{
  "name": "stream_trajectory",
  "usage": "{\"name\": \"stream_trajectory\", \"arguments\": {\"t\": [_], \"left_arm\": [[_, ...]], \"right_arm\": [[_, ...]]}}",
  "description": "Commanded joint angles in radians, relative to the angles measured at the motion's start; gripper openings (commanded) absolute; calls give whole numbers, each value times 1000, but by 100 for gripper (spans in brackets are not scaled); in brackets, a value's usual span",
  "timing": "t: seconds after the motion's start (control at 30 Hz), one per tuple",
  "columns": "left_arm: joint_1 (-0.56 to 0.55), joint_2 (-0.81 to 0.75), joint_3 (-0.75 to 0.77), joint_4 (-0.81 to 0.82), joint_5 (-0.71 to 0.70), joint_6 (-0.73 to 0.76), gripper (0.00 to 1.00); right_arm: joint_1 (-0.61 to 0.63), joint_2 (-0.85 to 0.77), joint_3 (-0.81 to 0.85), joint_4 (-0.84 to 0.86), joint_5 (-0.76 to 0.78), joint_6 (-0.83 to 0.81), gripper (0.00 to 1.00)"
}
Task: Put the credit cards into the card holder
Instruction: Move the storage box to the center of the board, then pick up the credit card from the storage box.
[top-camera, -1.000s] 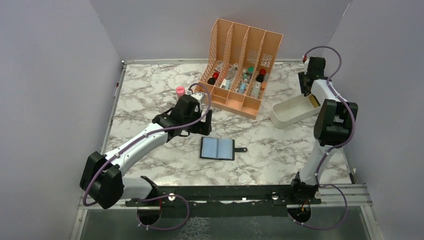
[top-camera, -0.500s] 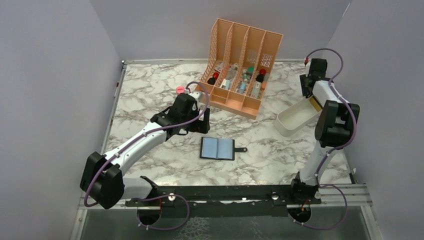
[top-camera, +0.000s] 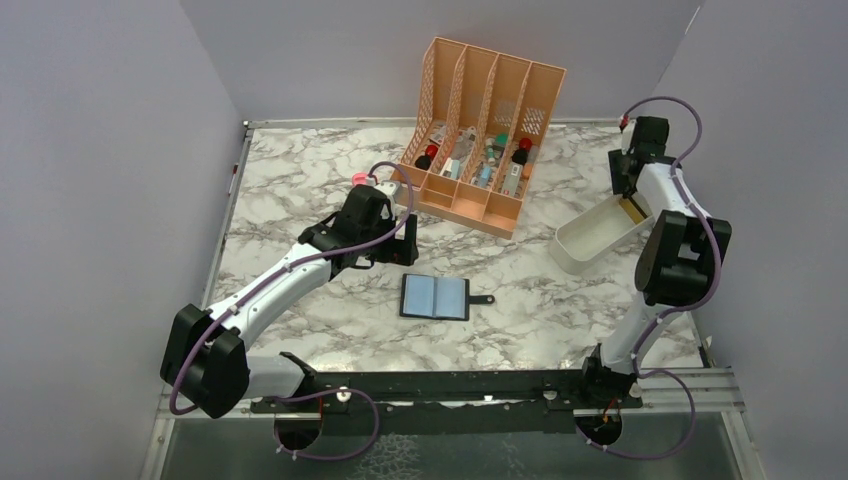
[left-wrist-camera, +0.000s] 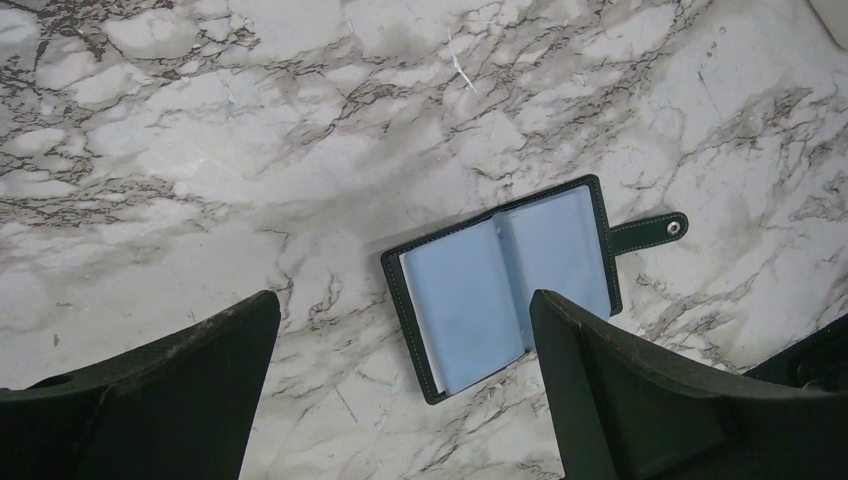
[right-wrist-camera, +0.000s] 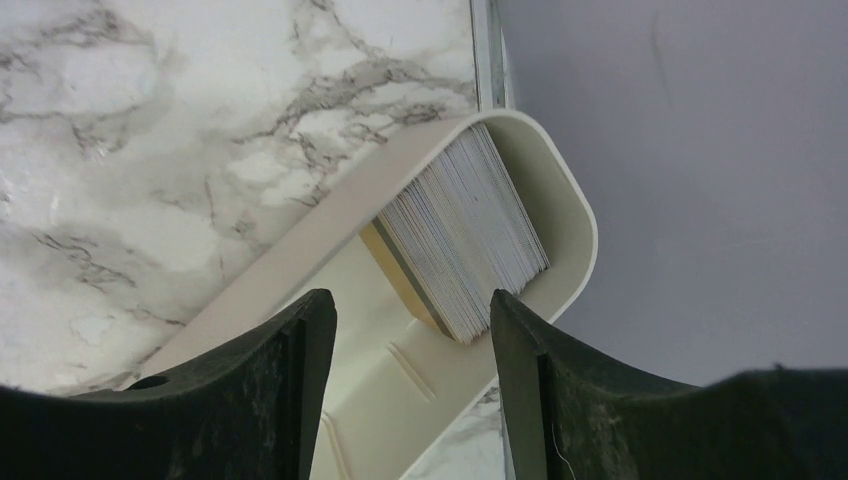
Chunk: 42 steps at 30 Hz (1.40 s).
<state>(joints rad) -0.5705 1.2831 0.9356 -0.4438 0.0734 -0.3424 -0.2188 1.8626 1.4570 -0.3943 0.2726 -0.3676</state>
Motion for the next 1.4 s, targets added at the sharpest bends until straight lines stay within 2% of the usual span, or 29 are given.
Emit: {"name": "stream_trajectory", "arguments": {"t": [0.0, 0.53, 0.73, 1.13, 1.37], "left_arm": [[3, -16, -11, 21, 35, 6, 99], [4, -21, -11, 24, 44, 8, 99], [4, -22, -11, 24, 46, 10, 99], [4, -24, -11, 26, 56, 6, 99], [4, -24, -13, 27, 60, 3, 99]], "right_arm": [[-31, 10, -34, -70, -42, -58, 62], [-47, 123, -47, 64, 59, -152, 57], [-46, 133, -57, 125, 120, -170, 49], [-45, 106, -51, 154, 115, -141, 36], [-41, 87, -43, 153, 102, -126, 34]]}}
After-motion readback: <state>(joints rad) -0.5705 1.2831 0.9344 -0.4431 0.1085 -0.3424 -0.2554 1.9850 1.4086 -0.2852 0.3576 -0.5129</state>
